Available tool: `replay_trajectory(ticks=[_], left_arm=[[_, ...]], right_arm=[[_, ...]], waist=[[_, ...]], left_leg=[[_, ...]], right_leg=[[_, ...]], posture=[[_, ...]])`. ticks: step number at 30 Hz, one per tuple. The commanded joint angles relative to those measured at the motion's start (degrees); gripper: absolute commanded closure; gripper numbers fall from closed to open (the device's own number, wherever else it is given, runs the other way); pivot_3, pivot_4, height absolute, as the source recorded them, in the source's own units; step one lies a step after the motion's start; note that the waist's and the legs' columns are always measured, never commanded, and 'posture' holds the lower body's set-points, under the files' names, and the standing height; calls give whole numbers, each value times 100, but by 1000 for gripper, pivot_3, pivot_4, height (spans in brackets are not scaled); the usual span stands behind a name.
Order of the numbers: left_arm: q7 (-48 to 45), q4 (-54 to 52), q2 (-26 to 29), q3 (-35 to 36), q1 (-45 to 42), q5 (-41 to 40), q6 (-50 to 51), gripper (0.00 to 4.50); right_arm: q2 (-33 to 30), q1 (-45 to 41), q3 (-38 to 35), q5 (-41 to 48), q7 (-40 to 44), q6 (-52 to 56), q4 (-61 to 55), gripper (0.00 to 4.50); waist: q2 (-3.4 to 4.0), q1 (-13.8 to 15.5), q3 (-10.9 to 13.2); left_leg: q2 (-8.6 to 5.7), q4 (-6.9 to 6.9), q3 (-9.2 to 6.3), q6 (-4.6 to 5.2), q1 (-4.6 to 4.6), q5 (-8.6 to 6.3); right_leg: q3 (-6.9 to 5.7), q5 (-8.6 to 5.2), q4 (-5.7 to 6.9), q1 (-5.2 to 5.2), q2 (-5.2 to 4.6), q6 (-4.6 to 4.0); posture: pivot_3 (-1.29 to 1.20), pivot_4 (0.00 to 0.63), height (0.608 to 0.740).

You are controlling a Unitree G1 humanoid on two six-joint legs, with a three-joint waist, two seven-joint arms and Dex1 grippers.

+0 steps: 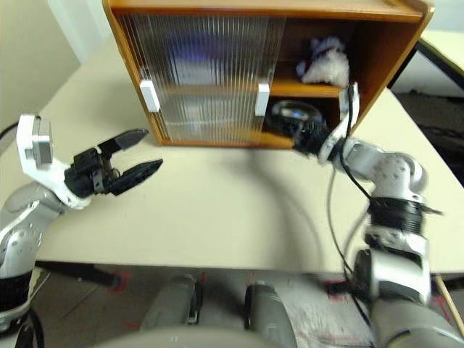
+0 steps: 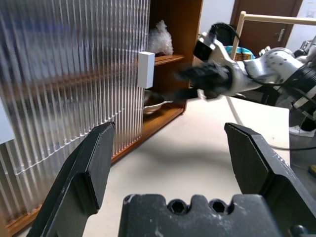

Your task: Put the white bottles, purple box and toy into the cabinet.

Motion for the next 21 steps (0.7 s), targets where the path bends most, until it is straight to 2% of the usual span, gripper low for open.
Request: replay_trajectory(ticks=[1,3,5,10,17,21], left_arm=[[-74,72,-5,-43,-38,32,-17,0],[-91,111,-16,-56,-73,45,-24,0],[-110,139,-23,-68,-95,51,-28,0],[-167,184,-28,-95,-116,66,-49,0],[-291,332,-30,-98,-94,131,-162,0],[-357,392,-49,-140,-94,159,-218,0]], right_arm=[[-465,123,605,-167,625,403,-427,23],[-435,48,639,-97,748,450,-502,23],[-132,-144,440,54,612,450,-493,23],[990,-671,-126,287,-132,146,-386,1673],[1621,-804,-177,39,-516,-364,-251,4365],[1665,-750,-189,-158,-635,-591,-268,4440]], waist=[[-1,-2,0],[-4,-17,-1],[-6,-18,-1],[-6,-9,-1],[-18,29,-10],[-17,5,-9]], left_leg=[[0,2,1,0,1,0],[2,5,2,0,3,0],[3,6,0,0,4,0],[9,7,-9,0,11,0],[-2,7,0,-5,-7,-3],[-1,4,-1,-9,-6,-5]], right_leg=[[0,0,1,0,0,1],[3,3,1,0,6,2],[6,5,5,3,15,2],[3,8,19,-3,28,-3],[-9,8,6,-2,-5,-12],[-11,7,7,-3,-5,-12]], posture=[[284,40,740],[280,40,740],[275,41,740],[276,38,740],[279,38,740],[274,45,740]])
